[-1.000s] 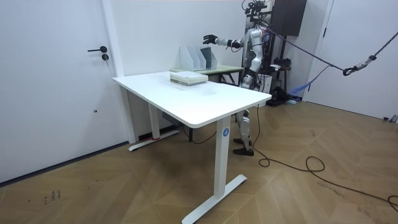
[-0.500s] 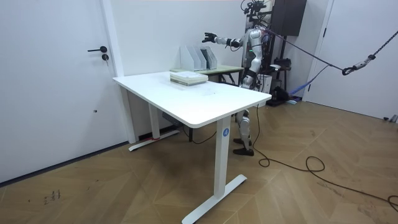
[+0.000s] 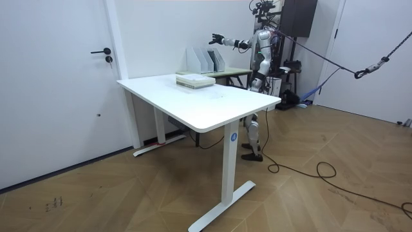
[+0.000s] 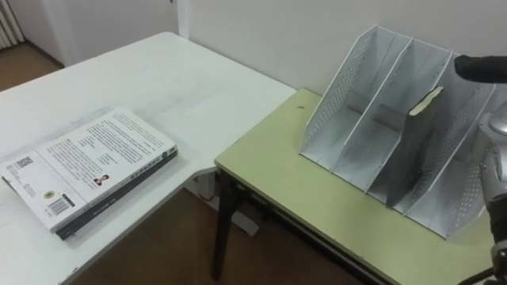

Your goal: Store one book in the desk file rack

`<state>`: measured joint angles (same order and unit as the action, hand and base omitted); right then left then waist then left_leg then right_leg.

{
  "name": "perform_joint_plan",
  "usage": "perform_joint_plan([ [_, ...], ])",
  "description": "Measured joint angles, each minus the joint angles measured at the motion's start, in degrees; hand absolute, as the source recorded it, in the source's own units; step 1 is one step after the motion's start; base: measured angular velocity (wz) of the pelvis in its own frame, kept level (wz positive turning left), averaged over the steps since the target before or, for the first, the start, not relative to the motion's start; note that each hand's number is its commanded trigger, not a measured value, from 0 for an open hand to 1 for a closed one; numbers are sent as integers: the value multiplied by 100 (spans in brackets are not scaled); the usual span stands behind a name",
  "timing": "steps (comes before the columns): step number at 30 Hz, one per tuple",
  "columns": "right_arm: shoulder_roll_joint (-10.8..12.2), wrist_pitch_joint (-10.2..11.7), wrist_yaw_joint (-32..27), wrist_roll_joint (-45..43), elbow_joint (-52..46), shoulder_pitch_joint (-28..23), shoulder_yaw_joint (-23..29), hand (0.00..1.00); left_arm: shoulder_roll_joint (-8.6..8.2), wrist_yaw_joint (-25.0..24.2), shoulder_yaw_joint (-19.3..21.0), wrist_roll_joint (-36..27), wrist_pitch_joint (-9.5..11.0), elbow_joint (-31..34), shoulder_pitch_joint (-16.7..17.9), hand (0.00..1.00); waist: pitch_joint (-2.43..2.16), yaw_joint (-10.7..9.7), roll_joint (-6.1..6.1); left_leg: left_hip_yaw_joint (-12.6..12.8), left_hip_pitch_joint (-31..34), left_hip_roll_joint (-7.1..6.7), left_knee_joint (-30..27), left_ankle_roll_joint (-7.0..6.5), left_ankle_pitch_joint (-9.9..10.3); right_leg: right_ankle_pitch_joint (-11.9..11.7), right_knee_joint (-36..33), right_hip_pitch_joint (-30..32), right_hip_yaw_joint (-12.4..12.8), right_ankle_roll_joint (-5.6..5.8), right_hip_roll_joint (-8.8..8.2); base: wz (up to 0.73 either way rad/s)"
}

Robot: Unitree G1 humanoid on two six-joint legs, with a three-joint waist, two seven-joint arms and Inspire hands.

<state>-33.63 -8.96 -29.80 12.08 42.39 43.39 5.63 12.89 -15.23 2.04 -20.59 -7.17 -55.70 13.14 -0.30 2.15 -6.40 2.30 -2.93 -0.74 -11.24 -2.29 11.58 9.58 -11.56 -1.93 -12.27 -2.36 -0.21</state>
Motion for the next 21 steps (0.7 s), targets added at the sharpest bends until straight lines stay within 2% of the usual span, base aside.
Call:
perform_joint_plan([
  [3, 0, -8, 129, 164, -210, 4, -41, 0, 0, 1, -7, -9, 0, 1, -25, 0, -5, 10, 13, 35, 56, 4, 0, 0, 0, -1, -8, 87, 92, -1, 18, -8],
  [5, 0, -103, 240, 362, -632, 8, -144, 0, 2, -8, -10, -8, 0, -78, -53, 0, -16, 5, 40, 59, 54, 7, 3, 0, 0, -1, -8, 90, 94, -2, 17, -3],
  [7, 1, -102, 360, 470, -893, 62, -266, 0, 11, -12, -22, 2, 0, -198, -135, 0, -19, -3, 51, 59, 52, 13, -1, 0, 0, -2, -4, 85, 84, -3, 17, -2],
  [10, 22, -105, 657, 589, -1321, 133, -511, 0, 12, -12, -55, 0, 14, -211, -159, 0, -11, 111, 68, 83, 10, 14, 9, 1, 0, -8, -17, 82, 141, -14, 30, -11],
  [12, 32, -108, 897, 648, -1829, 121, -712, 0, 25, 3, -128, 0, 52, -206, -170, 0, -1, 107, 82, 78, 13, 28, 30, 1, 0, -9, -16, 85, 126, -15, 15, -1],
  [15, 41, -99, 1463, 848, -2599, 85, -1012, 0, 32, 32, -172, -1, 131, -207, -204, 0, 20, 142, 52, 83, -39, 38, 39, 5, -2, -10, -9, 35, 142, -16, 2, 1],
  [18, 80, -95, 2138, 870, -3349, -185, -1285, 0, 55, 98, -243, -6, 133, -206, -247, 0, 29, 218, 38, 81, -80, 39, 39, 7, 0, -10, 3, -29, 112, -16, -4, 5],
  [20, 250, -107, 2767, 1040, -3755, -321, -1415, 0, 68, 94, -306, -7, 130, -181, -284, 0, 36, 239, 45, 63, -73, 35, 47, 6, 0, -19, -3, -33, 108, -9, -11, 2],
  [21, 249, -112, 2910, 1106, -3860, -370, -1484, 0, 87, 79, -340, -11, 128, -172, -282, 0, 39, 252, 49, 62, -73, 35, 50, 6, 0, -22, -5, -33, 110, -8, -10, 0],
])
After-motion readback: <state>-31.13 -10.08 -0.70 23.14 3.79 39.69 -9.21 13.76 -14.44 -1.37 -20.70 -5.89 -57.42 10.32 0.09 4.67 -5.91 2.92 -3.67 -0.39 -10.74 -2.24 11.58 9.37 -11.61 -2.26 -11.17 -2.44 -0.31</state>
